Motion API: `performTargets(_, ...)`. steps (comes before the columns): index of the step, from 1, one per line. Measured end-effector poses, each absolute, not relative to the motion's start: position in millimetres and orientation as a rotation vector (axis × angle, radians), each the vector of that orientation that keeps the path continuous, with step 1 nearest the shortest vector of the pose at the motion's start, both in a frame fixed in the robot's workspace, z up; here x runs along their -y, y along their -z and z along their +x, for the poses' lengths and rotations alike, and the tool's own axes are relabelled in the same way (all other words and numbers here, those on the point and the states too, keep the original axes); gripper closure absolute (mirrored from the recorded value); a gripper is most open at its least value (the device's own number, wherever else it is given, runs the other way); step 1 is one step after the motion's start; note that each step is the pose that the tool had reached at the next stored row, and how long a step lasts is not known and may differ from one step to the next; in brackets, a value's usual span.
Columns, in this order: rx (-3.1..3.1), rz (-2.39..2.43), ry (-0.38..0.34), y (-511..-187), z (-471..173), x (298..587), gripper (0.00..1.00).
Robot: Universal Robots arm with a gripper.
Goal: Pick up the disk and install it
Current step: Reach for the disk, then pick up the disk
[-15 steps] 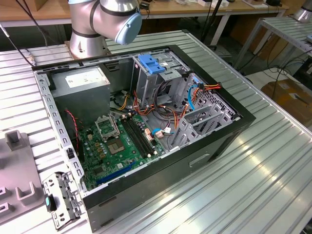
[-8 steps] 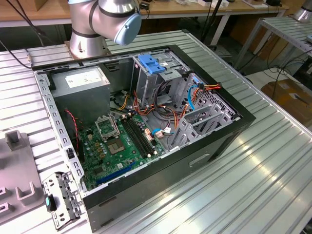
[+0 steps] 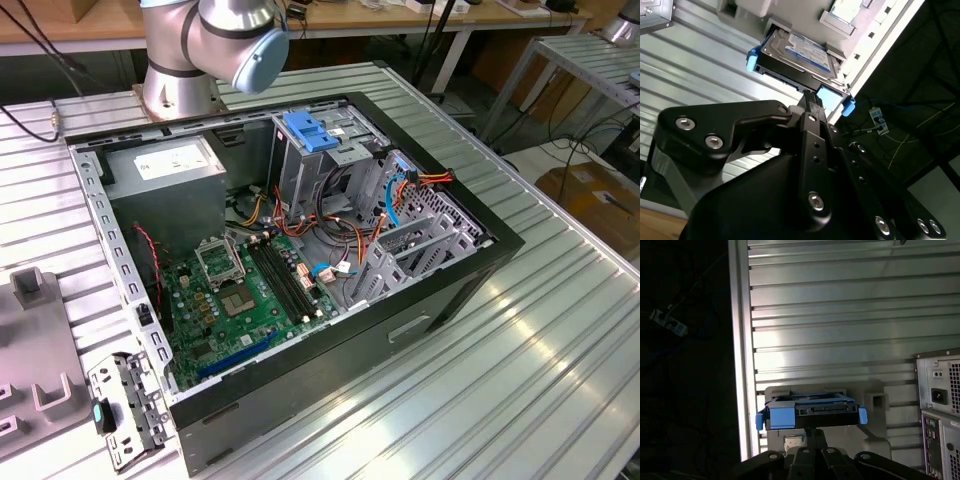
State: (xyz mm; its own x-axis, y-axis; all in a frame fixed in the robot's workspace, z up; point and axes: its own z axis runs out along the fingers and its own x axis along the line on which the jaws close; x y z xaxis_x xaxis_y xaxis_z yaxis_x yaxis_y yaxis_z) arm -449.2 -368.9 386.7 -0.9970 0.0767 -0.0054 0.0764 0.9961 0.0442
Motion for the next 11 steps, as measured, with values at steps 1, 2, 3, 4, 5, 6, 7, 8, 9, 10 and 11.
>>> performTargets(1, -3.132, 0.121, -0.069, -386.3, -453.1, 368.9, 0.89)
performTargets(2, -3.133, 0.121, -0.069, -386.1, -455.4, 368.9, 0.89)
performTargets(3, -3.134, 0.121, -0.069, -385.9, -457.9, 368.9, 0.89)
performTargets(4, -3.135, 0.121, -0.069, -385.7, -460.8, 368.9, 0.89)
performTargets(5, -3.136, 0.122, -0.069, -385.6, -463.0, 368.9, 0.89)
performTargets(6, -3.137, 0.122, -0.069, -385.5, -465.0, 368.9, 0.89)
performTargets(7, -3.137, 0.122, -0.069, -385.4, -465.7, 368.9, 0.89)
performTargets(8, -3.137, 0.122, -0.069, -385.3, -465.8, 369.0, 0.89)
performTargets(9, -3.138, 0.122, -0.069, -385.4, -465.8, 369.0, 0.89)
performTargets(10, -3.138, 0.122, -0.069, -385.4, -465.9, 368.9, 0.89)
performTargets(11, -3.138, 0.122, -0.069, -385.4, -465.9, 368.9, 0.89)
